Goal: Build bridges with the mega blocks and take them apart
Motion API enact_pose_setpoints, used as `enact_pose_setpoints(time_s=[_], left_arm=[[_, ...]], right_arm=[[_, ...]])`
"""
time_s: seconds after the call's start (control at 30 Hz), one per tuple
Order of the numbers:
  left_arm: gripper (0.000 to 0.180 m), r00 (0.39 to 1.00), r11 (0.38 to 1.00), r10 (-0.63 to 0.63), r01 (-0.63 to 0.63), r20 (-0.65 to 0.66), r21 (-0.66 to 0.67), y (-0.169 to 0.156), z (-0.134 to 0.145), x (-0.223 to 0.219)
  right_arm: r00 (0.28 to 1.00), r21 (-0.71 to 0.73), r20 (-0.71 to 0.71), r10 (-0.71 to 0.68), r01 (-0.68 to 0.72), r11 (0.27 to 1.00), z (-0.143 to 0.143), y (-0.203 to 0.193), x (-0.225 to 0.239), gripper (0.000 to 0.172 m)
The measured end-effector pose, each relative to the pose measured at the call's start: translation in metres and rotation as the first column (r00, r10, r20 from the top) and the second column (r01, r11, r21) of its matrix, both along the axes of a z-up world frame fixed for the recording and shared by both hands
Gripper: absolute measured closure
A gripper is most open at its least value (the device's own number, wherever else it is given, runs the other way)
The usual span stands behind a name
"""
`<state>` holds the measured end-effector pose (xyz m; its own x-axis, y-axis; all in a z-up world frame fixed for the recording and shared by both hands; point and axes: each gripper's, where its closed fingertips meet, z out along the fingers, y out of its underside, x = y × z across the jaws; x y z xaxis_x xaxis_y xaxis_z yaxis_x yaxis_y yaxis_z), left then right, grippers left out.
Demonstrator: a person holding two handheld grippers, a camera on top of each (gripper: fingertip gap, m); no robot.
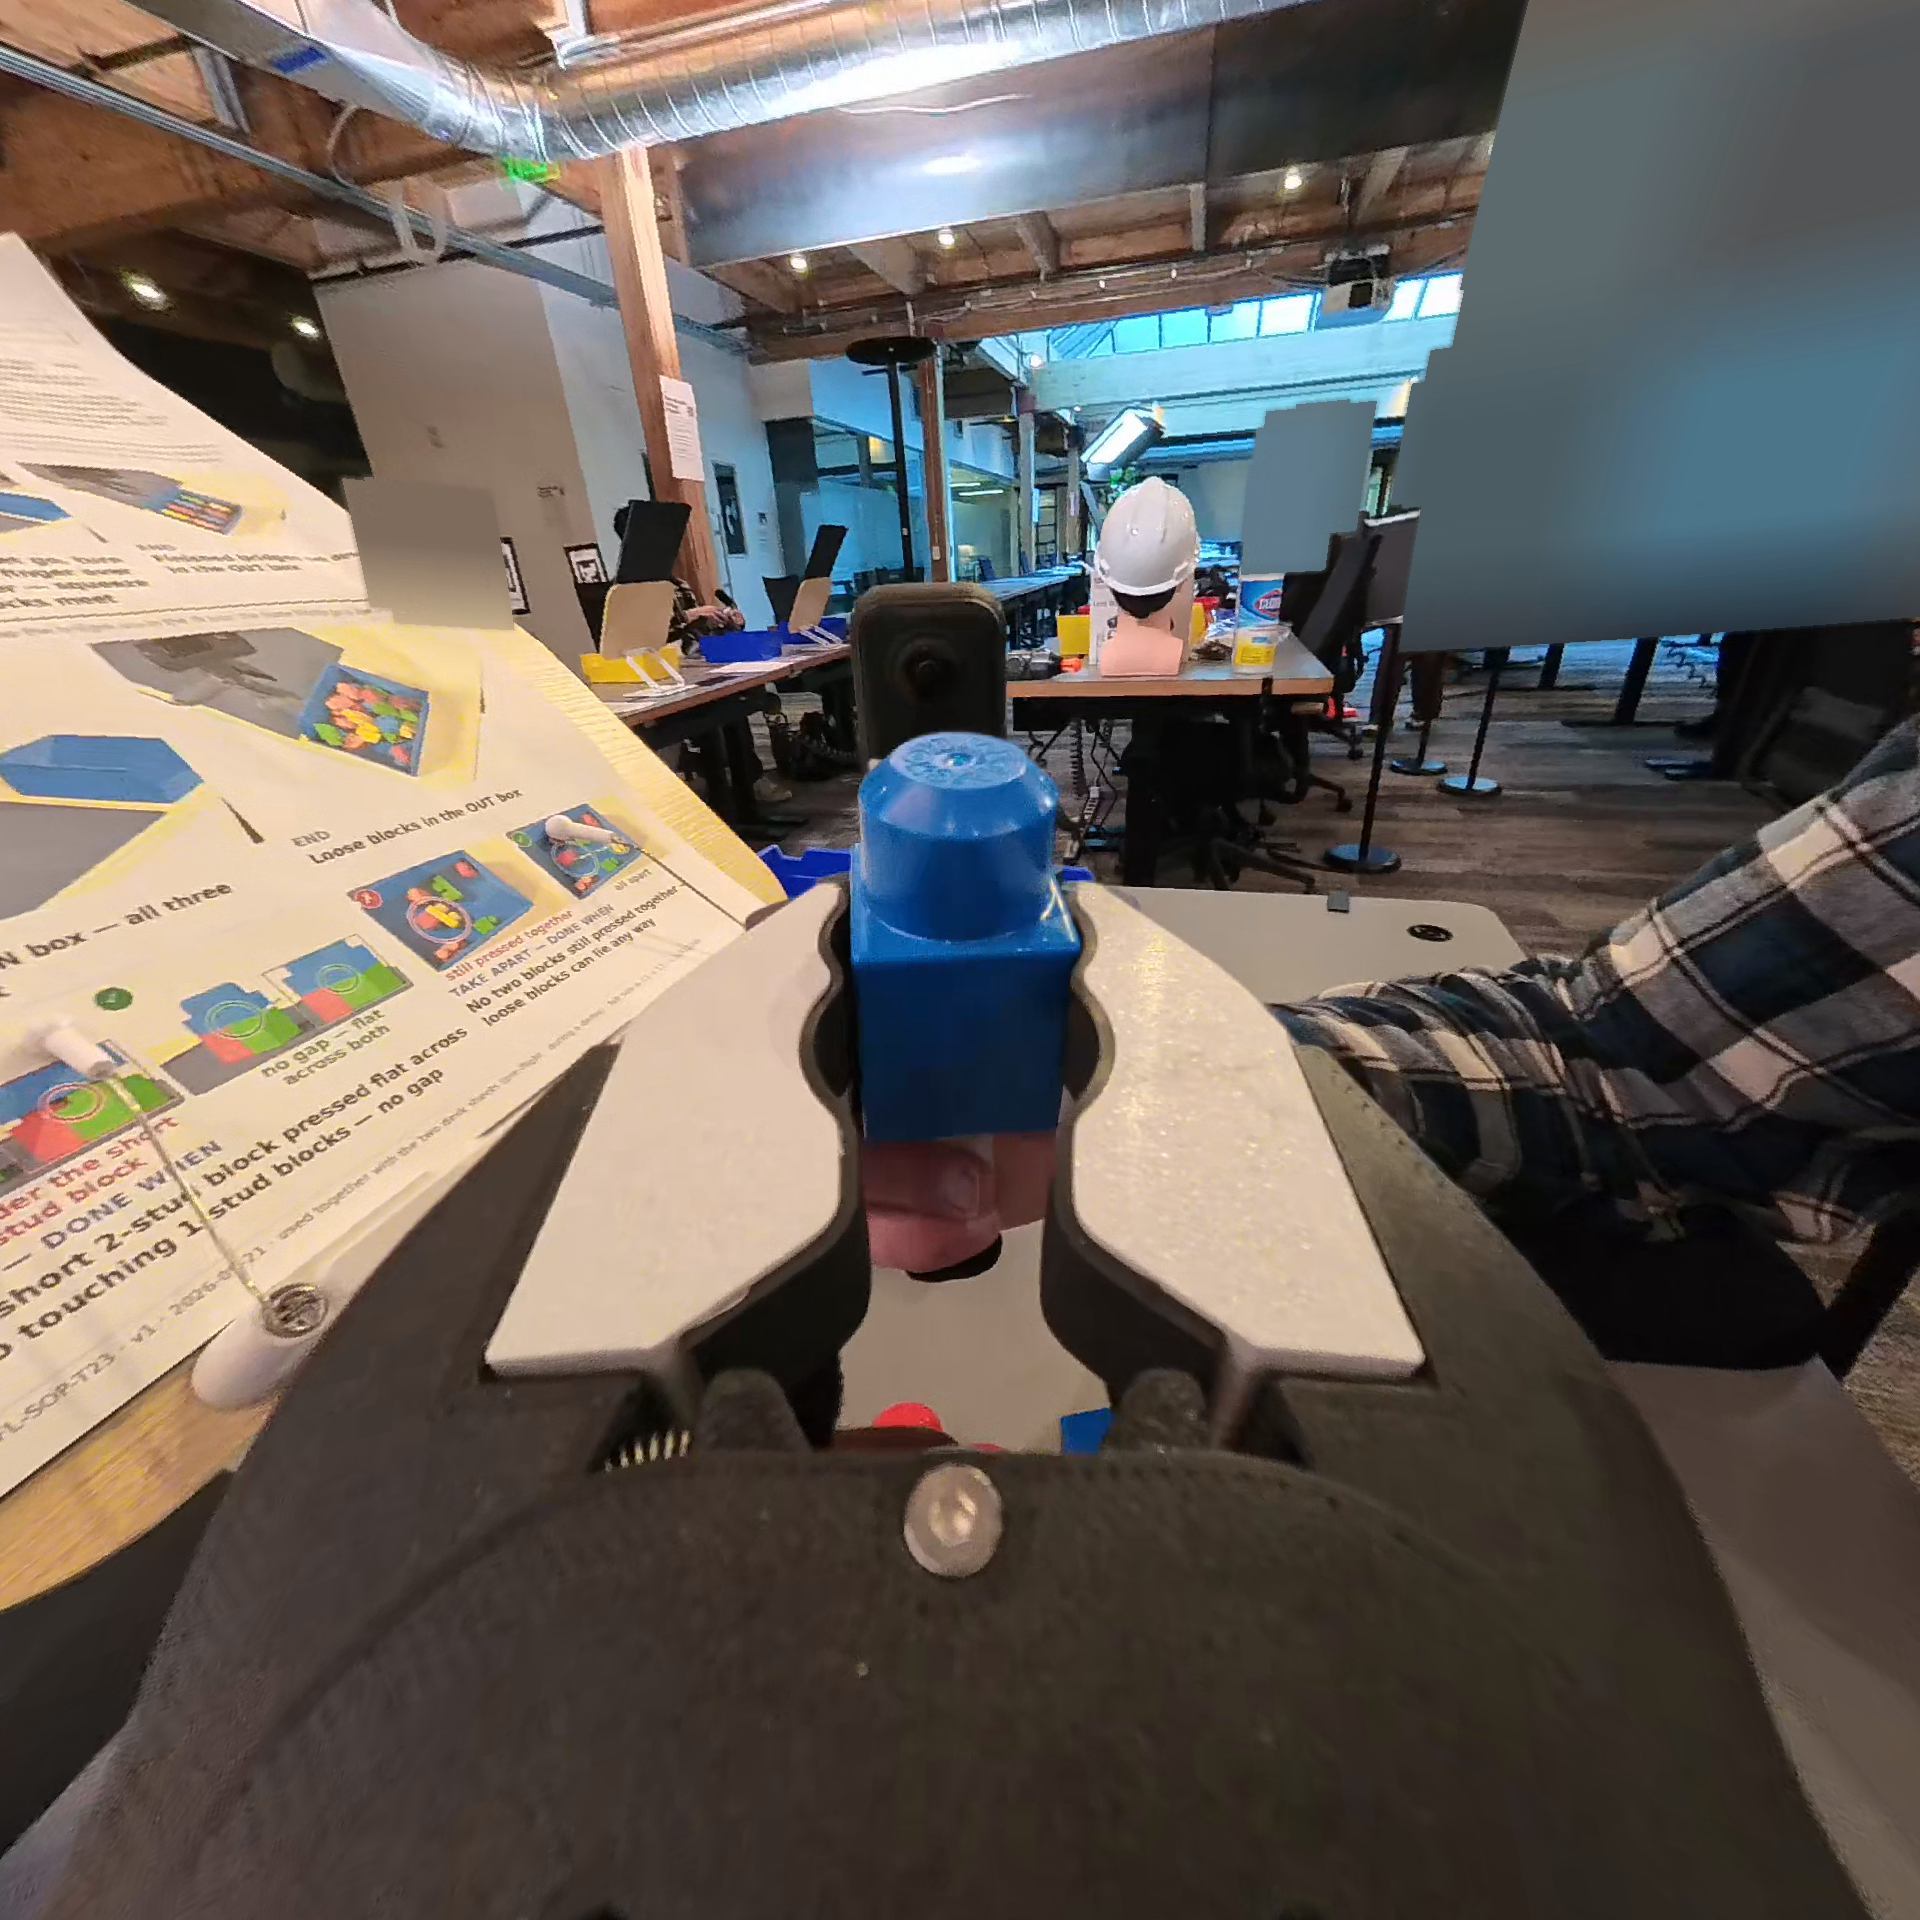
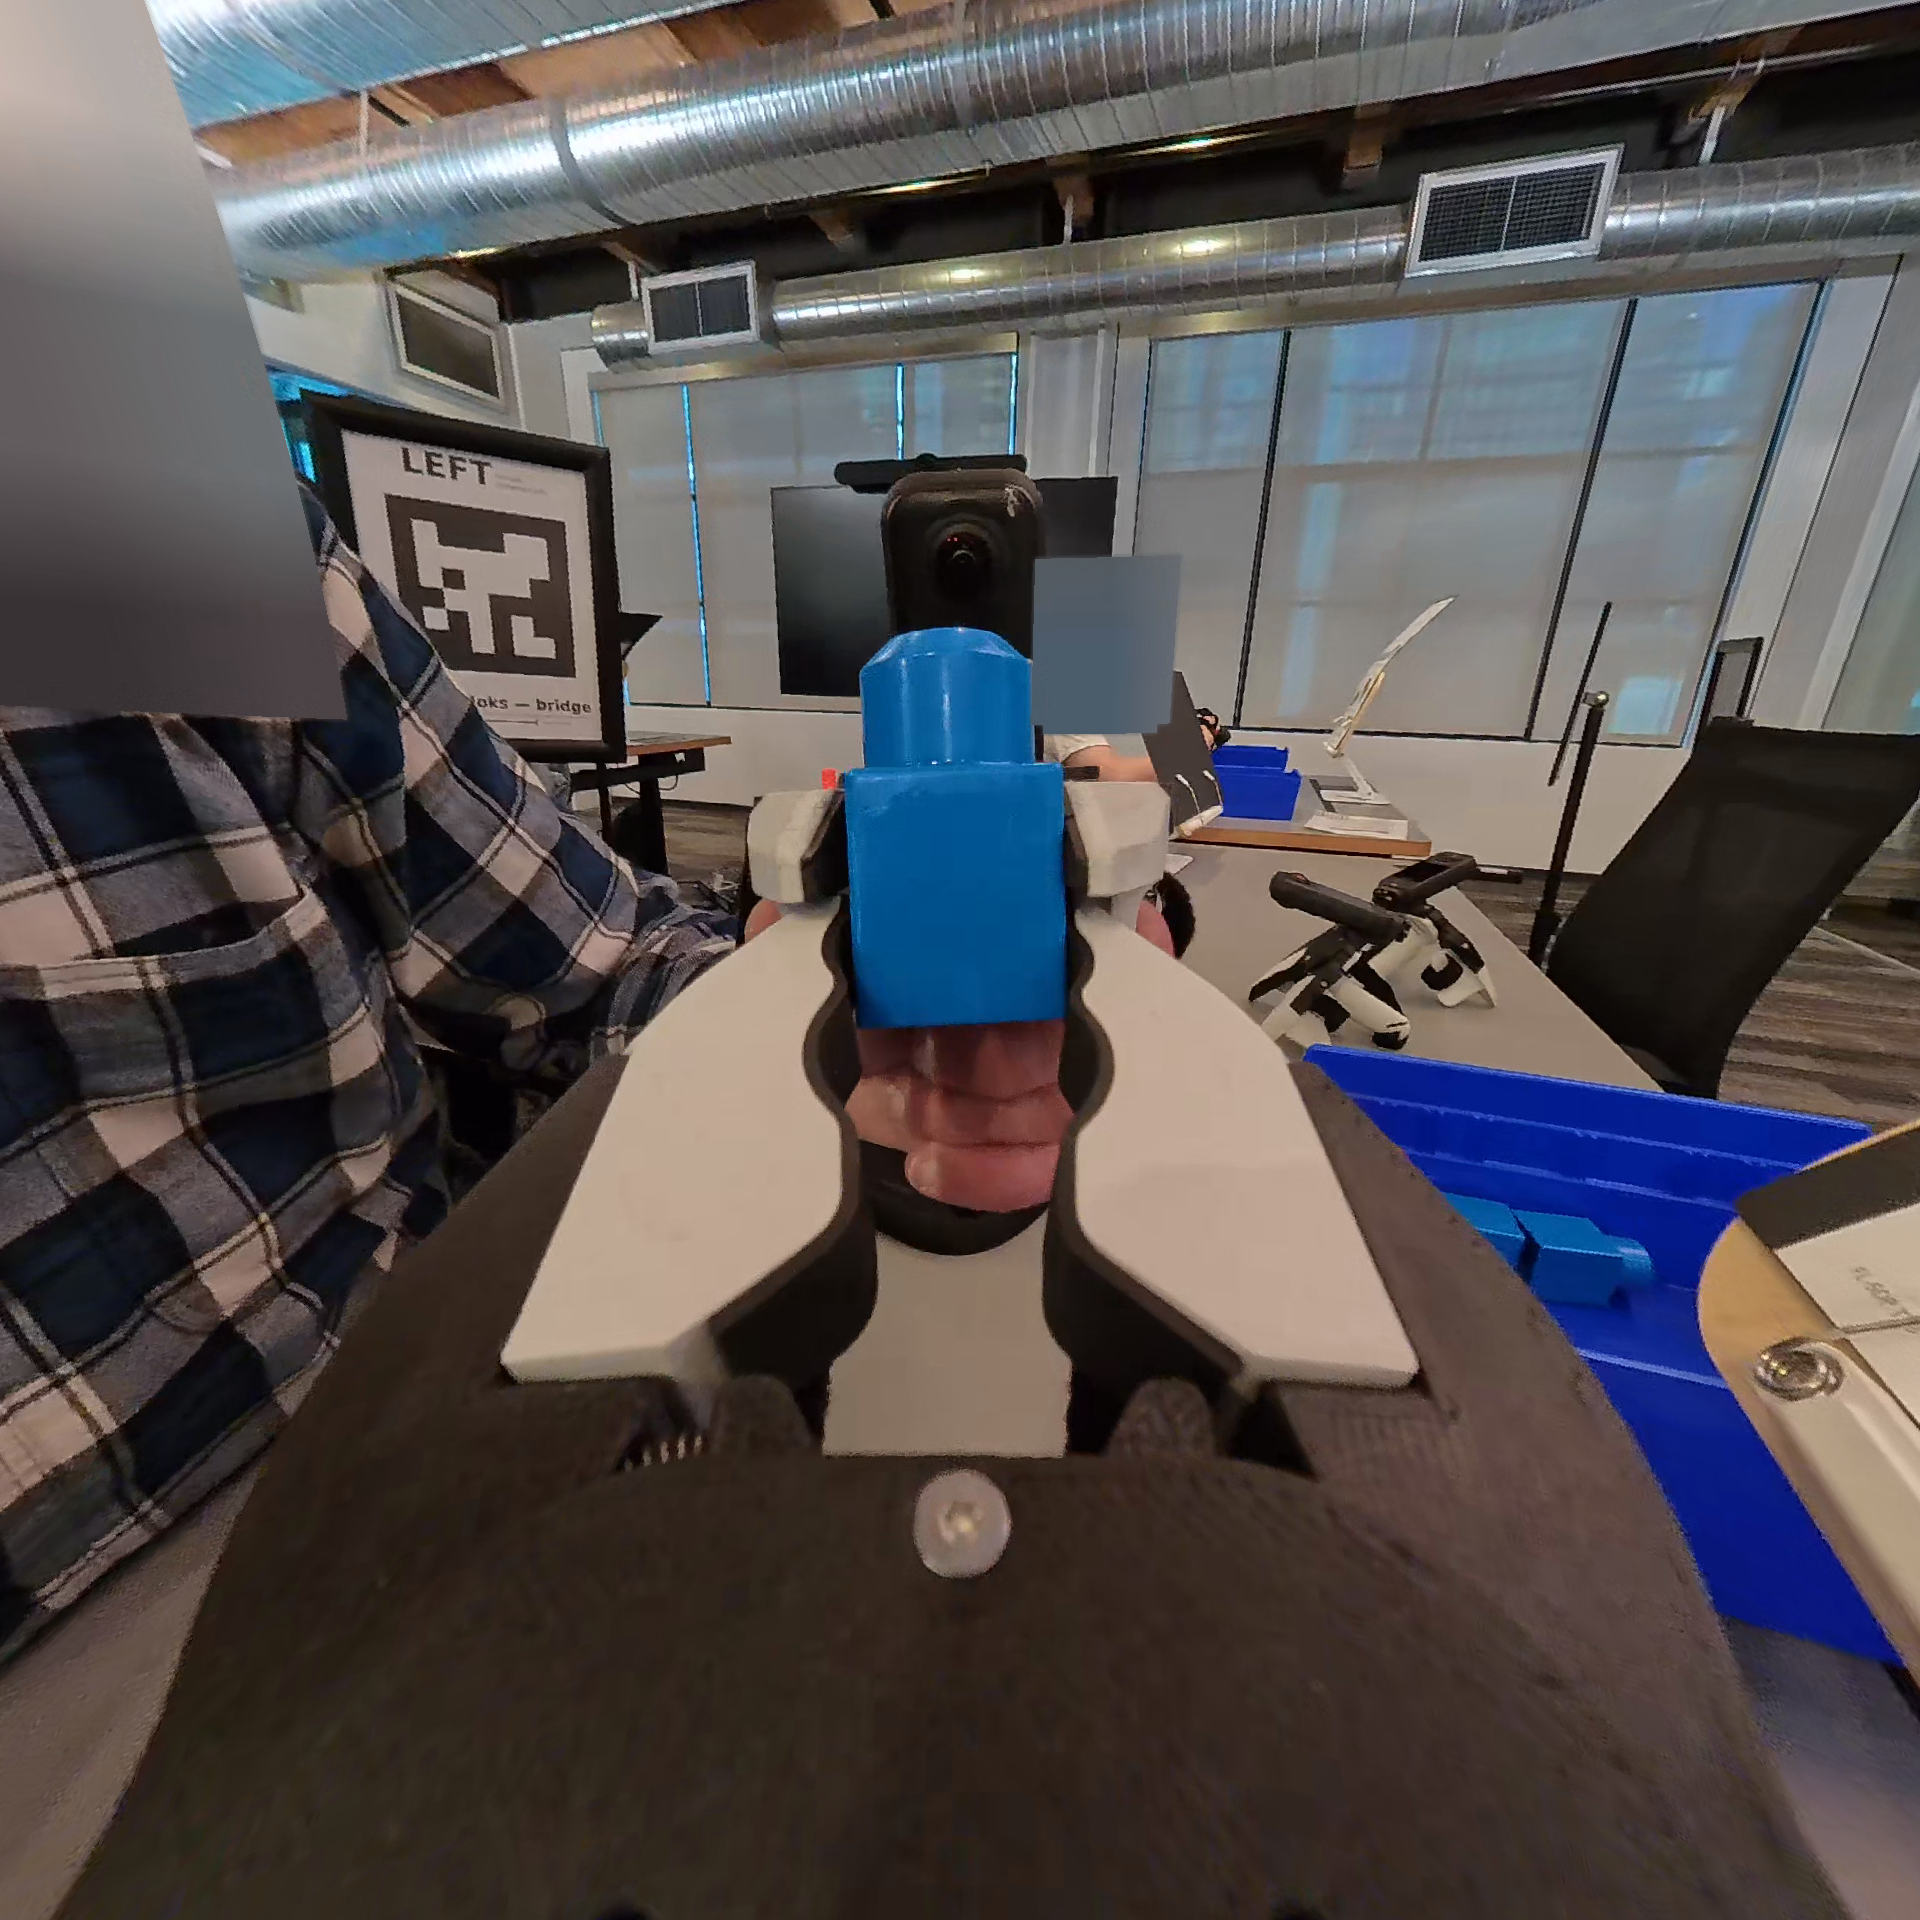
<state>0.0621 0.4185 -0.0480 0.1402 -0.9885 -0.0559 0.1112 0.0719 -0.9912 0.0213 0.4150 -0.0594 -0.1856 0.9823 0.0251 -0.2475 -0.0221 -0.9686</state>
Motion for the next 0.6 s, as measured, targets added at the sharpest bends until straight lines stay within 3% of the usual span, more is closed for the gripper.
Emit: enact_pose_setpoints(time_s=[0.47, 0.6], left_arm=[[0.145, 1.000, 1.000, 0.009, -0.009, -0.022, 0.001, 0.000, -0.002, -0.005], [0.145, 0.976, 0.981, 0.184, -0.174, -0.120, 0.085, 0.021, -0.004, -0.020]], right_arm=[[0.999, -0.032, 0.045, 0.000, 0.001, 0.999, -0.004, 0.001, -0.005, 0.130], [0.974, -0.076, 0.212, -0.082, 0.100, 0.992, -0.018, 0.025, 0.007, 0.129]])
